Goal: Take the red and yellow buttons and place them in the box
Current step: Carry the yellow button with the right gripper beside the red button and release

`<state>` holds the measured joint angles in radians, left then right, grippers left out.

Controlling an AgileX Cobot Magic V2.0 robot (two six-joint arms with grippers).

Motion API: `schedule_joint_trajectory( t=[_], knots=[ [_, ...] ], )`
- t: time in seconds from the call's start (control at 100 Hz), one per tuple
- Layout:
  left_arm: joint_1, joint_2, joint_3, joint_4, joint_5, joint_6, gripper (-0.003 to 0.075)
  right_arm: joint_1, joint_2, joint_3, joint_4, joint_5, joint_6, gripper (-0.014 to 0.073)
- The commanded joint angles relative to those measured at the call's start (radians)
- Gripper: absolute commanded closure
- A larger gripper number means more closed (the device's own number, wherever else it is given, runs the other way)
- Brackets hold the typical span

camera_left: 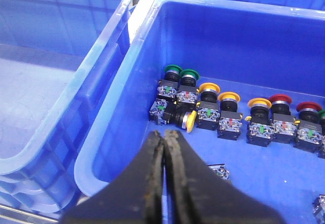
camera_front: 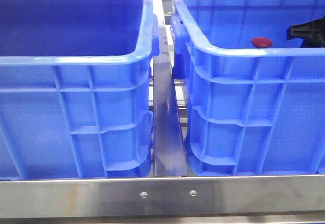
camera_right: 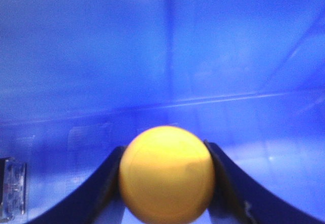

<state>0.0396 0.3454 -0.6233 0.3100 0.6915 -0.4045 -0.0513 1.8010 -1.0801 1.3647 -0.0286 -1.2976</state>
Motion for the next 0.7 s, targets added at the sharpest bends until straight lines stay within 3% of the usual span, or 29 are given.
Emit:
schedule_joint_trajectory(
  t=[0.0, 0.14, 0.69],
  knots=[
    [0.003, 0.009, -0.027, 0.006, -0.071, -0.009, 0.0739, -0.001, -0.028, 0.001, -0.004, 0.057, -0.011, 0.0220],
    [0.003, 0.009, -0.027, 0.004, -0.071, -0.009, 0.0739, -0.001, -0.052, 0.001, -0.004, 0.050, -0.011, 0.0166],
    [0.003, 0.009, -0.027, 0.004, -0.071, -0.009, 0.0739, -0.017, -0.336, 0.073, -0.002, -0.015, -0.010, 0.0166]
  ],
)
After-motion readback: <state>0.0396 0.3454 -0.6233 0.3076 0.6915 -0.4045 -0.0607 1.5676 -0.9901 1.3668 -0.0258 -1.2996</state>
